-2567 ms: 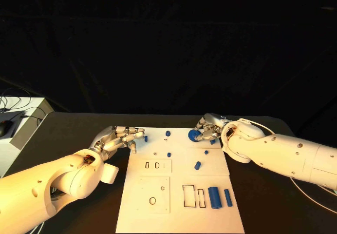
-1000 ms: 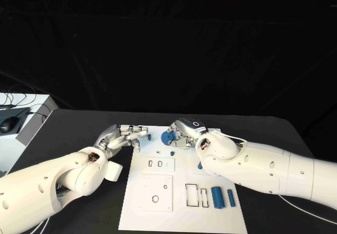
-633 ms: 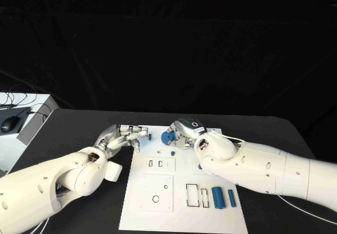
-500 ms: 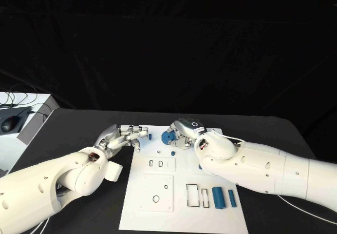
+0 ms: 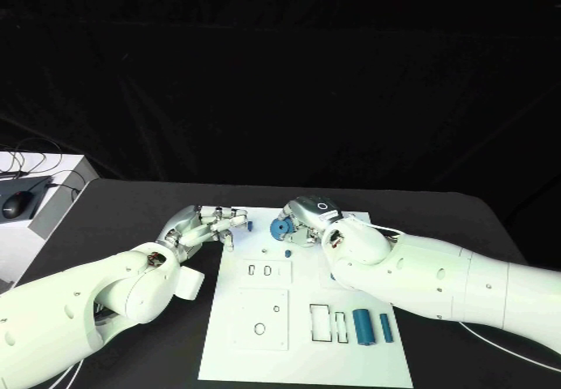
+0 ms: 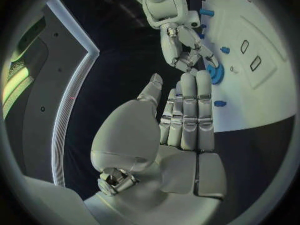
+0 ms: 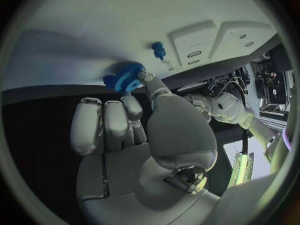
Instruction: Assemble the parts on the task board
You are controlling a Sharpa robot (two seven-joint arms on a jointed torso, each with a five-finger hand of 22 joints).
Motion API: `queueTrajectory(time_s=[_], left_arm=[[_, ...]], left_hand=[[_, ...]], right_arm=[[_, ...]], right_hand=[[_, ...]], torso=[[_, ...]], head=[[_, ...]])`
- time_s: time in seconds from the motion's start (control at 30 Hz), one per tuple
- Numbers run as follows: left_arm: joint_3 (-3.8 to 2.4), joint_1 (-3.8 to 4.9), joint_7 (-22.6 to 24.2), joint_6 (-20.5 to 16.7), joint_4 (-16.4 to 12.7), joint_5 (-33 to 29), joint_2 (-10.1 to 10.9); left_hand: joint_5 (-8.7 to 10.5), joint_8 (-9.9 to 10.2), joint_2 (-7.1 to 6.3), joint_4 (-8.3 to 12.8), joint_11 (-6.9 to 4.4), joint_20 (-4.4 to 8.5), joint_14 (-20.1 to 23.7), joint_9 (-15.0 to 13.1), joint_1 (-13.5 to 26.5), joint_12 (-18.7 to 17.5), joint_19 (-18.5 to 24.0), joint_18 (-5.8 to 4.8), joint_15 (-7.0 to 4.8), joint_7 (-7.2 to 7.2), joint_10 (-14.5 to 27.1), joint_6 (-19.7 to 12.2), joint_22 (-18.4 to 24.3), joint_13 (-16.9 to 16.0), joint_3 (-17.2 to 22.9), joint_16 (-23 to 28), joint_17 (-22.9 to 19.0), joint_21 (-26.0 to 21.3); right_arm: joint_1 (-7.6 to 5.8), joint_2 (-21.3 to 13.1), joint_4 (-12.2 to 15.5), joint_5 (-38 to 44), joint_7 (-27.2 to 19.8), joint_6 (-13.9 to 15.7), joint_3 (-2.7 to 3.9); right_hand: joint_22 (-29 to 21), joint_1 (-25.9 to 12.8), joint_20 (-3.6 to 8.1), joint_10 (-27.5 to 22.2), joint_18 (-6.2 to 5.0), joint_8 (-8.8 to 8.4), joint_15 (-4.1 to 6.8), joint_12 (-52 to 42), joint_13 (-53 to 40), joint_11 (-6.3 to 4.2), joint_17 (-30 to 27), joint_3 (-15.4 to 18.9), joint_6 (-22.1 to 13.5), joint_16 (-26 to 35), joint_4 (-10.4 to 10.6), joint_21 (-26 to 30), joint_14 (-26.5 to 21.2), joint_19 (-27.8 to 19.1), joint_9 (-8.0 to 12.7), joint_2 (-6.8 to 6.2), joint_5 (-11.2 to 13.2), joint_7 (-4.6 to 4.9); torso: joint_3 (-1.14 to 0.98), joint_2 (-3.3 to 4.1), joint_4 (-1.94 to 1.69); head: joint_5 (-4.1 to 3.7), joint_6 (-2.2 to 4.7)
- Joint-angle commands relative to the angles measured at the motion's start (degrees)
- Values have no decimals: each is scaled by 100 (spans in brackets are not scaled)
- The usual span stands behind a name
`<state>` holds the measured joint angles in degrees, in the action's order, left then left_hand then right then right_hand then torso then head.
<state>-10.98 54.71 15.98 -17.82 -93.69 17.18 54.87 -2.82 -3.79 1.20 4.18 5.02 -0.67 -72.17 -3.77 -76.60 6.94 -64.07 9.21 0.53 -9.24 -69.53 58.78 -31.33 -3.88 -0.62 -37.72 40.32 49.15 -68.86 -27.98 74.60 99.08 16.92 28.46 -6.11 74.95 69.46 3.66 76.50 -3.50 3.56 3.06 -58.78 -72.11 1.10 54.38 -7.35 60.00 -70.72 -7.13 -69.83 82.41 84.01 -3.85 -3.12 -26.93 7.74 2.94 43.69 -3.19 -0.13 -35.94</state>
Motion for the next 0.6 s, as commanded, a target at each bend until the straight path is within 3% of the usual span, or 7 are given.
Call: queueTrajectory(time_s=[0.03, 0.33, 0.4, 0.47, 0.5, 0.53, 0.6], left_arm=[[-3, -1, 41, 107, -3, 21, -9], [-3, -2, 44, 108, 13, 21, -25], [-3, -2, 45, 107, 15, 21, -25], [-3, -2, 45, 107, 16, 21, -26], [-3, -2, 46, 105, 17, 21, -26], [-3, -2, 46, 104, 17, 21, -26], [-3, -2, 47, 101, 19, 21, -25]], left_hand=[[-5, -22, 41, 25, 0, 13, 4, -6, 3, 0, -34, 78, 10, -4, 36, -30, -6, 7, 14, 14, -8, -21], [-5, -22, 41, 25, 0, 13, 4, -6, 3, 0, -34, 78, 10, -4, 36, -30, -6, 7, 14, 14, -8, -21], [-5, -22, 41, 25, 0, 13, 4, -6, 3, 0, -34, 78, 10, -4, 36, -30, -6, 7, 14, 14, -8, -21], [-5, -22, 41, 25, 0, 13, 4, -6, 3, 0, -34, 78, 10, -4, 36, -30, -6, 7, 14, 14, -8, -21], [-5, -22, 41, 25, 0, 13, 4, -6, 3, 0, -34, 78, 10, -4, 36, -30, -6, 7, 14, 14, -8, -21], [-5, -22, 41, 25, 0, 13, 4, -6, 3, 0, -34, 78, 10, -4, 36, -30, -6, 7, 14, 14, -8, -21], [-5, -22, 41, 25, 0, 13, 4, -6, 3, 0, -34, 78, 10, -4, 36, -30, -6, 7, 14, 14, -8, -21]], right_arm=[[5, 7, -10, 82, 68, -152, -3], [7, -8, 19, 78, 64, -127, -4], [7, -9, 16, 67, 55, -96, -4], [7, -10, 15, 49, 42, -54, -4], [7, -11, 16, 38, 35, -34, -4], [7, -12, 16, 28, 29, -14, -4], [6, -16, 17, 8, 14, 30, -4]], right_hand=[[972, 3, 52, -15, 17, 22, 51, 16, 4, -16, -6, 31, 0, 38, 20, 43, -1, 98, -2, -45, 37, -3], [972, -8, 51, -21, 18, 15, 47, 30, 11, -5, -9, 53, -50, 45, 42, 51, -1, 98, 2, -73, 79, 14], [970, -8, 39, -42, 16, 5, 20, 64, 33, 36, -8, 101, -294, 45, 78, 60, 0, 97, 13, -128, 345, 76], [969, 38, 5, -58, 6, 6, -11, 78, 55, 69, -8, 143, -516, 45, 194, 70, -4, 97, 3, -197, 515, 115], [969, 58, -7, -71, 0, -5, -18, 94, 75, 76, -6, 141, -906, 42, 323, 73, -4, 98, 20, -297, 587, 122], [970, 186, -18, -78, -7, -31, -13, 98, 106, 79, -11, 47, -1089, 44, 608, 80, -5, 100, 34, -427, 610, 125], [968, 199, -24, -106, -9, -27, -28, 123, 138, 80, -16, 57, -1185, 50, 730, 88, -8, 99, 34, -499, 454, 129]], torso=[[1, -4, 4], [0, -3, 10], [-2, -3, 7], [-3, -4, 7], [-3, -4, 7], [-4, -2, 8], [-7, 0, 12]], head=[[1, -2], [1, 3], [1, 2], [4, -1], [4, -1], [2, 1], [7, 4]])
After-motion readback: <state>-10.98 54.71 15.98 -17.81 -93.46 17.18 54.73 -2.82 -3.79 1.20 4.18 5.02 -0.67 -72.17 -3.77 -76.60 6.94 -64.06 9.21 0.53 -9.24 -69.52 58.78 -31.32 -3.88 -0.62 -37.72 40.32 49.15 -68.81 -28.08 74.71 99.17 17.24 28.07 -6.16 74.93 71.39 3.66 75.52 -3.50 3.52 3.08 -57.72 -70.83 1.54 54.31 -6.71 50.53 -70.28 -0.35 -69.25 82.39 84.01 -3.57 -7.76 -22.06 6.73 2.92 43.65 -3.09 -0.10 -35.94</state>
